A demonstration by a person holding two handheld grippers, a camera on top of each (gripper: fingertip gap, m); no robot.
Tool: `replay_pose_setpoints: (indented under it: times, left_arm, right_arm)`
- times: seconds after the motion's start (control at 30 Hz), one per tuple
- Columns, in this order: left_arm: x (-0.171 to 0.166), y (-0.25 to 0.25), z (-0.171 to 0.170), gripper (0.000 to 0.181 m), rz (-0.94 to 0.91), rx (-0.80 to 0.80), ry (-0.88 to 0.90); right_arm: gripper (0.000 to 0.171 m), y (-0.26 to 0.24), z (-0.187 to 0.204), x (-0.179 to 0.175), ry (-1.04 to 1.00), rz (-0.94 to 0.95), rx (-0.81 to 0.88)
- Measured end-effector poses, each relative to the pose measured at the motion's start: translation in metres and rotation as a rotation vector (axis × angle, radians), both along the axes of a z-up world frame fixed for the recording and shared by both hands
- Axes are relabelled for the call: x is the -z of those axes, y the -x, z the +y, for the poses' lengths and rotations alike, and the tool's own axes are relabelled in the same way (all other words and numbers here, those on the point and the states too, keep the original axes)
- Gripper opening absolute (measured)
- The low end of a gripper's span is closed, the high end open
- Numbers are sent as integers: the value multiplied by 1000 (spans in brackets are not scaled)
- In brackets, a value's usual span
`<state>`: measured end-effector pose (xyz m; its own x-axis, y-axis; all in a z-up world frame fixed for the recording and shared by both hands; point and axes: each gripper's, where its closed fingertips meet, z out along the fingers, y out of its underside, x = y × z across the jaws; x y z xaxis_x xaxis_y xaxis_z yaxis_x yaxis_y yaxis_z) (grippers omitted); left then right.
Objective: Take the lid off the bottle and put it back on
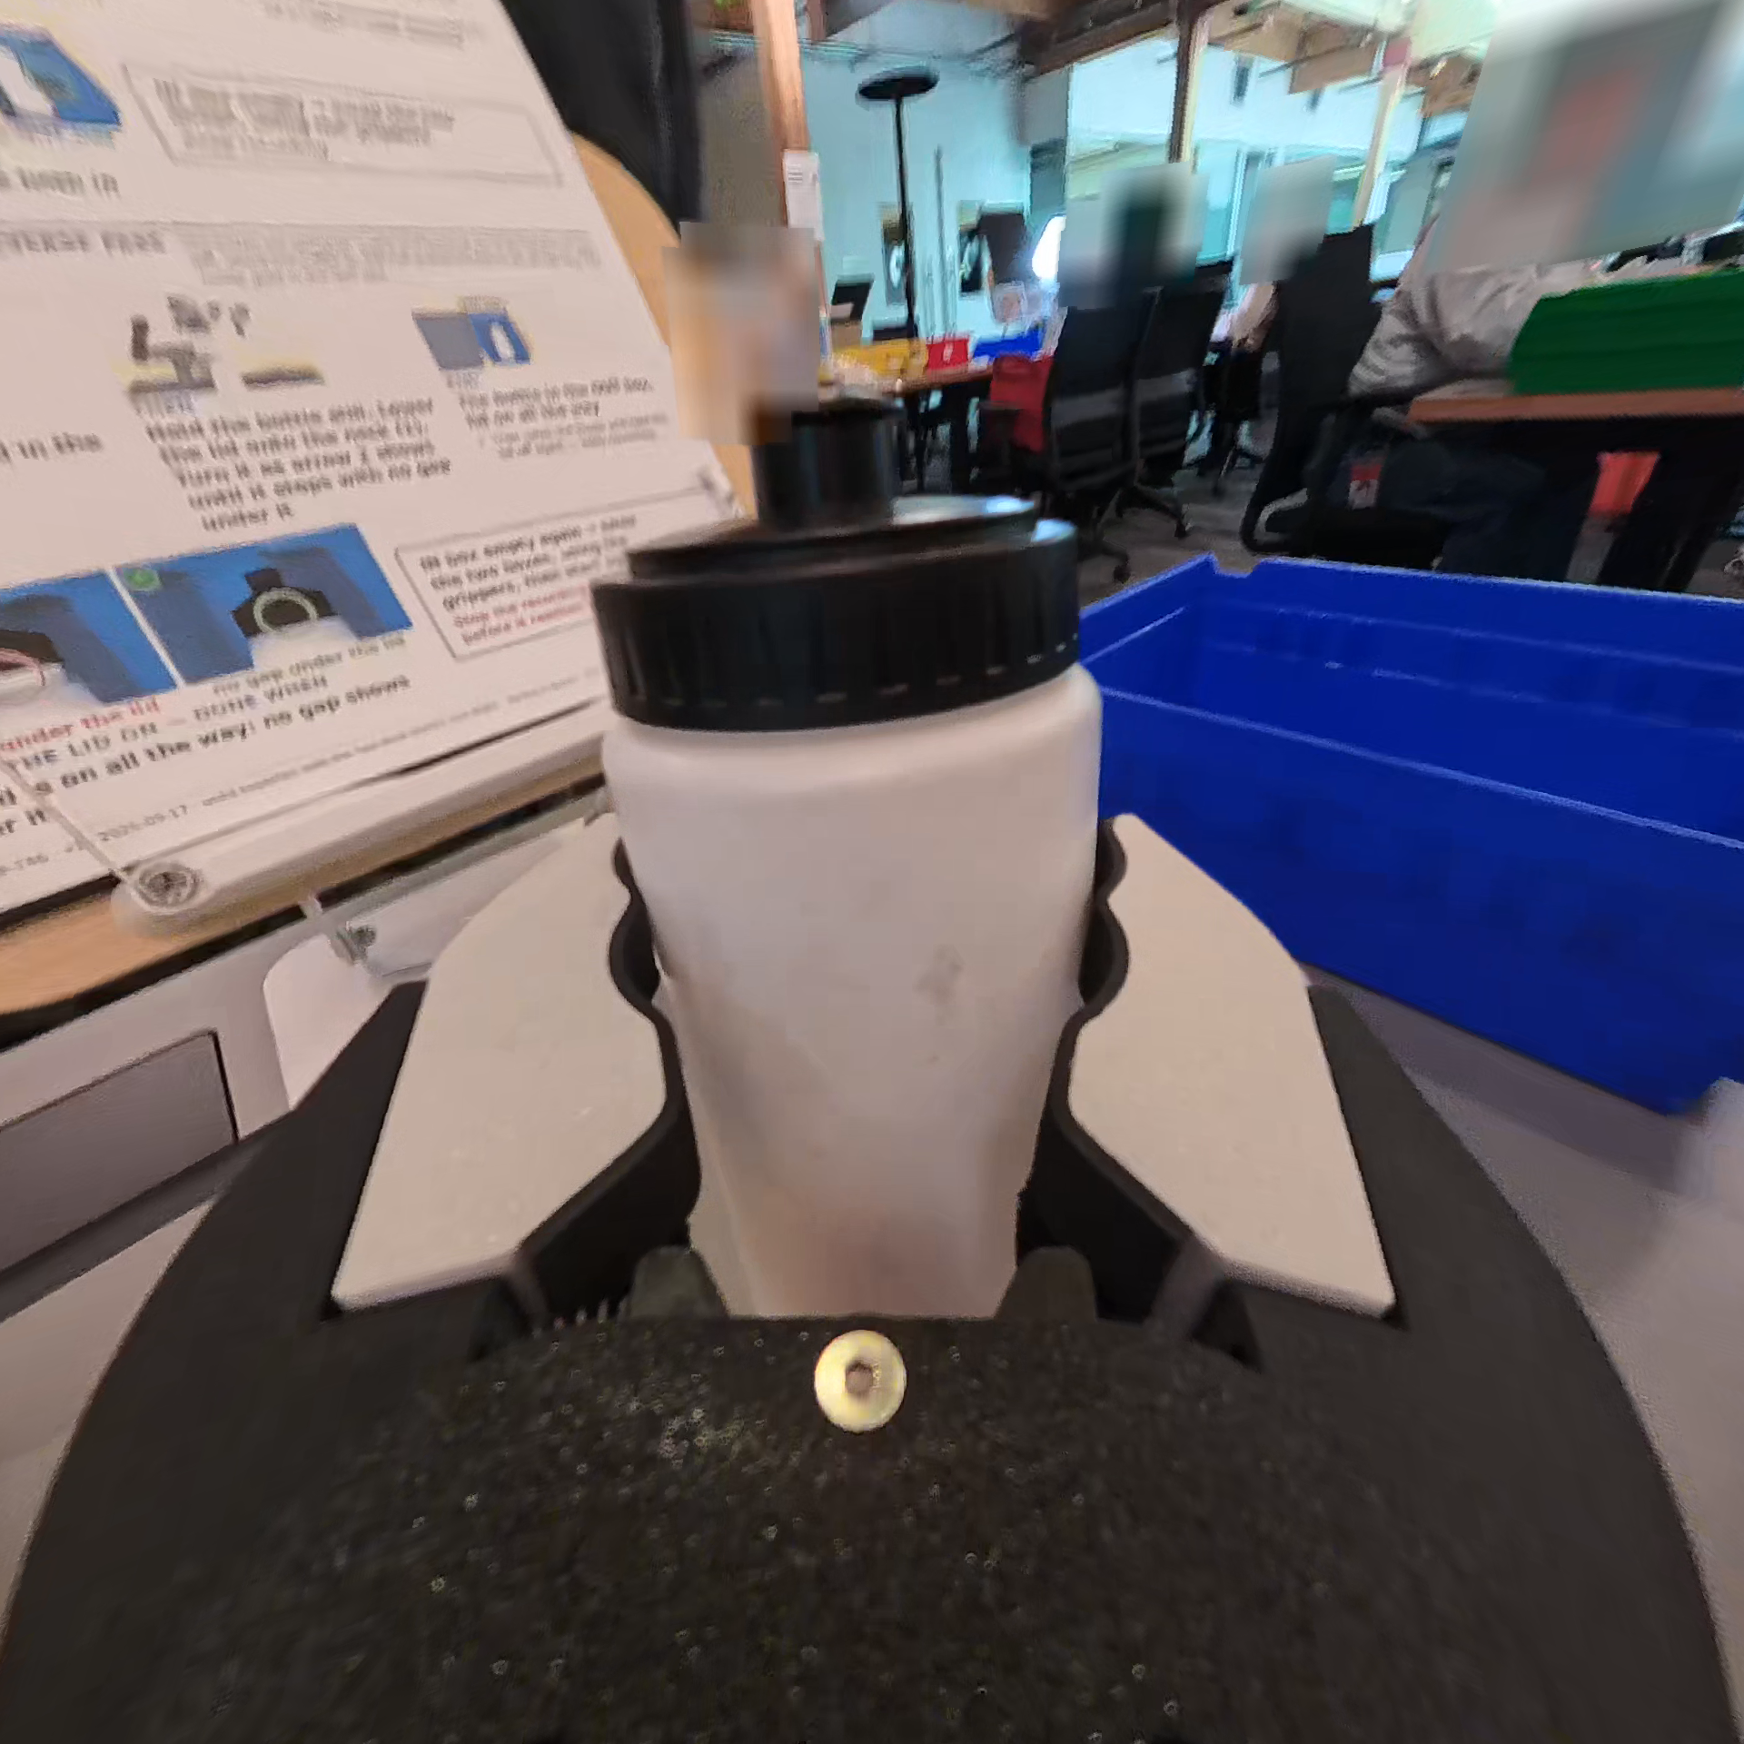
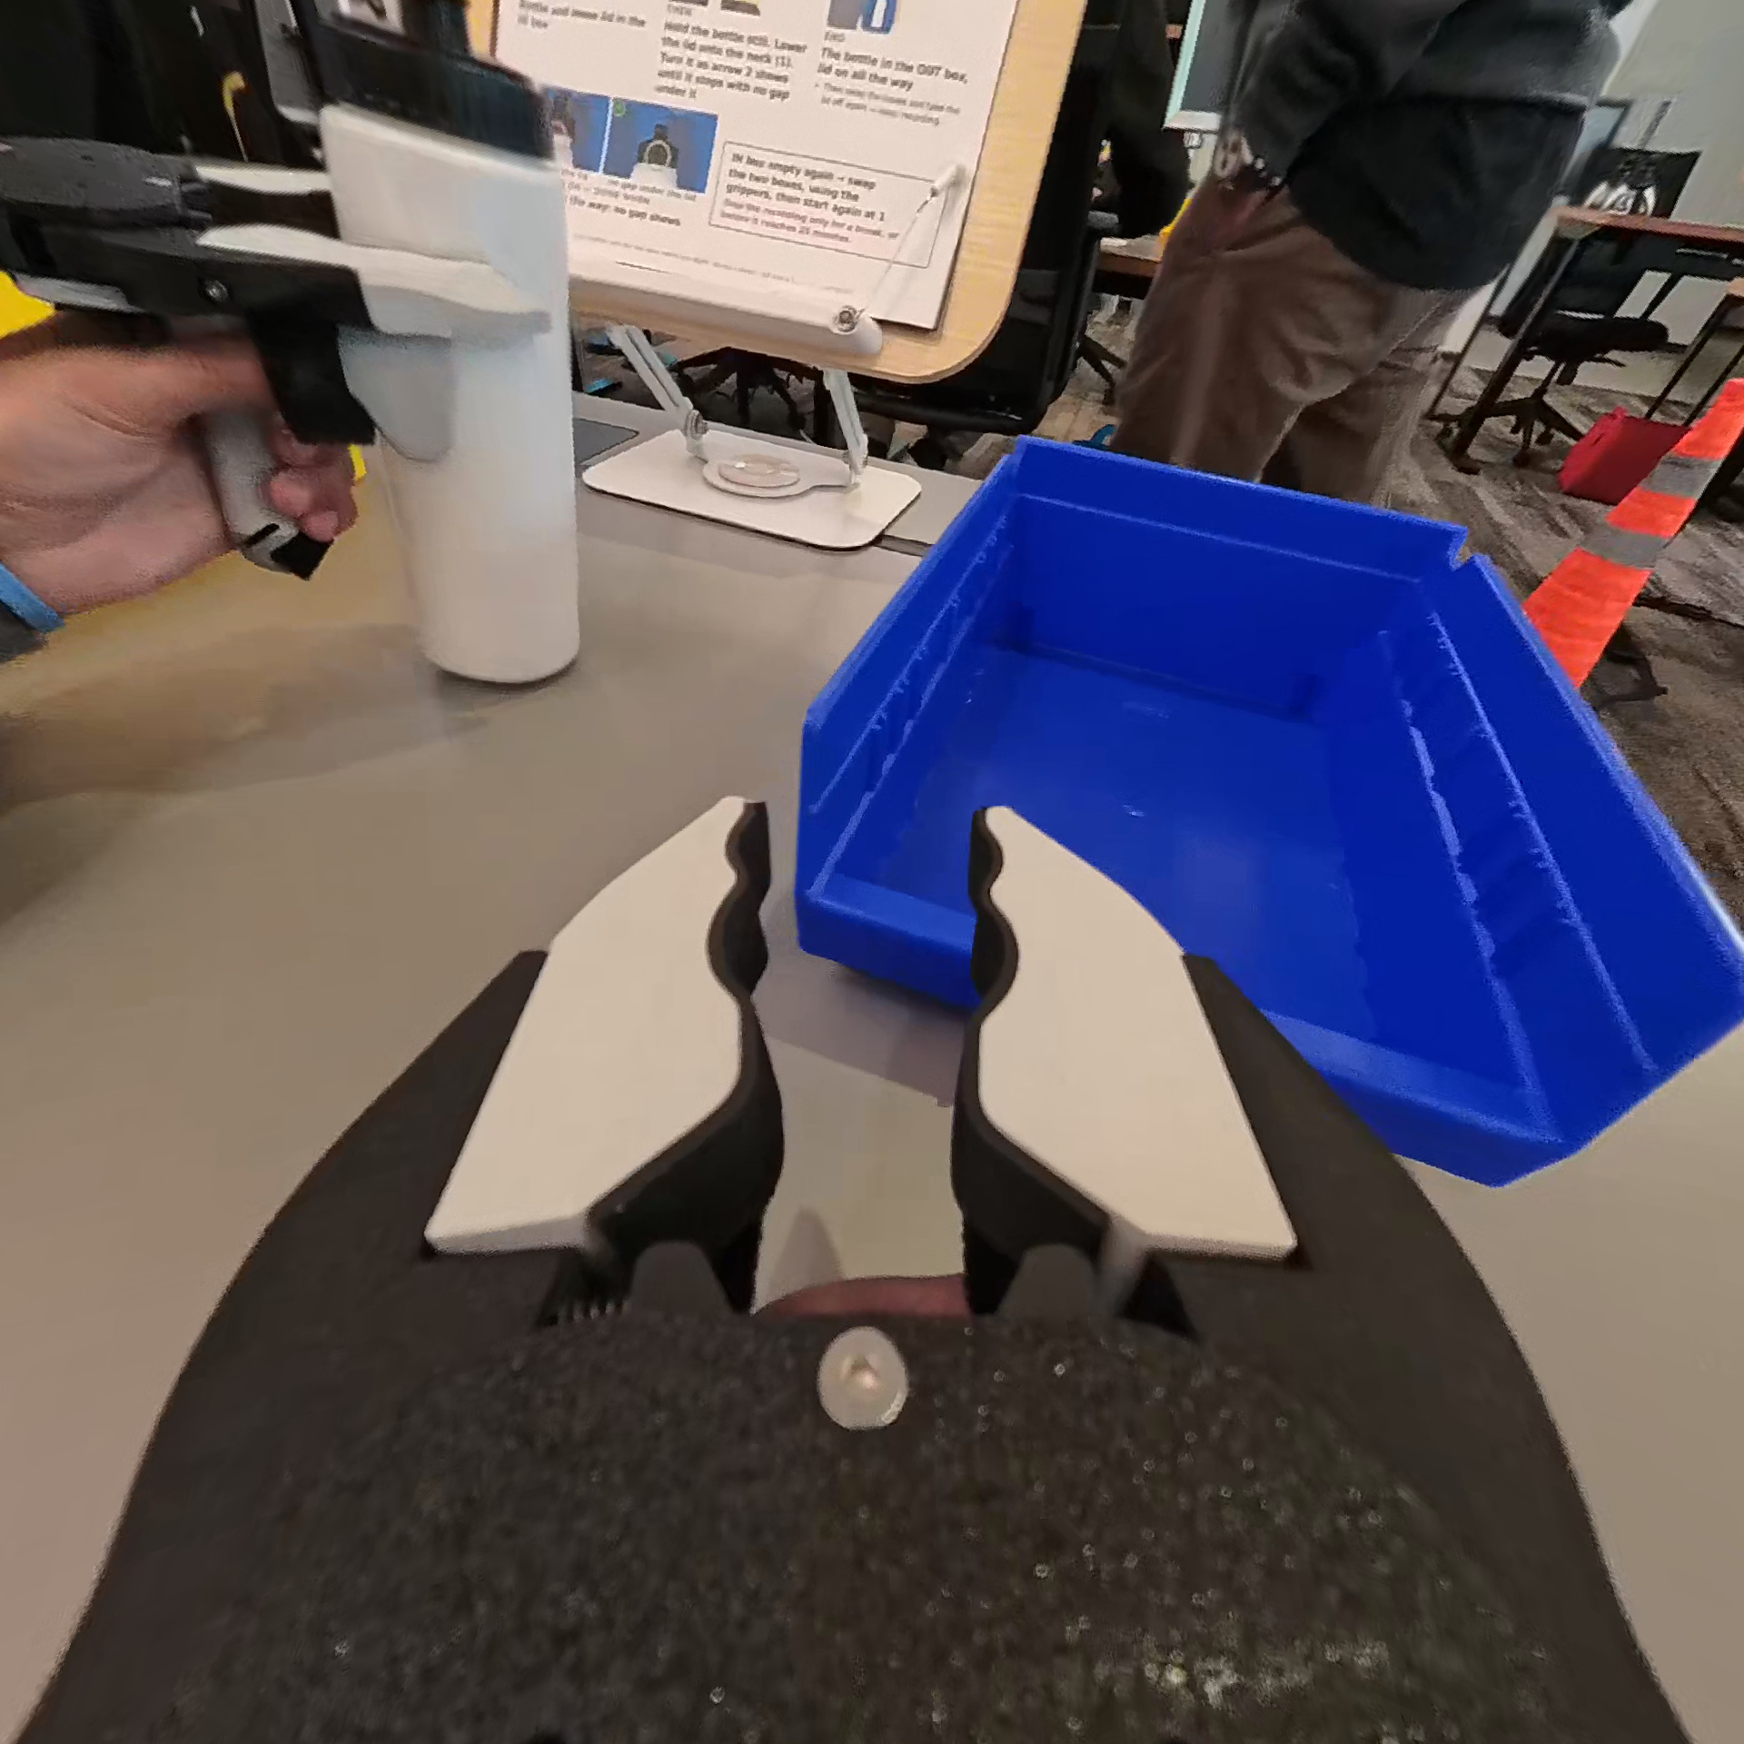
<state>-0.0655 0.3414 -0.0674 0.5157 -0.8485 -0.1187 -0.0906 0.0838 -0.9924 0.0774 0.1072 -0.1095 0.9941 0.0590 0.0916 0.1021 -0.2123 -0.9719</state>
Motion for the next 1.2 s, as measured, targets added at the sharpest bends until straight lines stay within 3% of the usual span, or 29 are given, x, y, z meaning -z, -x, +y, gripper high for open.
replay_pose_setpoints:
  times: [0.2,0.27,0.47,0.7,0.87,1.0,1.07,1.2]
  left_arm:
    - [-1,4,-9,88,-53,61,-46]
    - [2,5,-10,88,-81,86,-31]
    - [3,5,-8,88,-96,70,5]
    - [3,4,-4,87,-118,1,10]
    - [5,1,-2,87,-92,-19,34]
    - [6,2,-5,87,-76,-22,53]
    - [6,2,-3,87,-82,-16,59]
    - [6,1,-4,87,-101,6,44]
  right_arm:
    - [47,27,8,14,173,55,-164]
    - [56,36,13,8,263,91,-219]
    - [75,55,48,-47,427,-44,-340]
    - [86,115,151,-116,522,-361,-525]
    - [86,162,212,-104,778,-387,-637]
    - [87,166,226,-82,949,-447,-600]
    - [72,173,224,-77,1023,-370,-616]
    - [70,173,223,-77,1057,-398,-608]
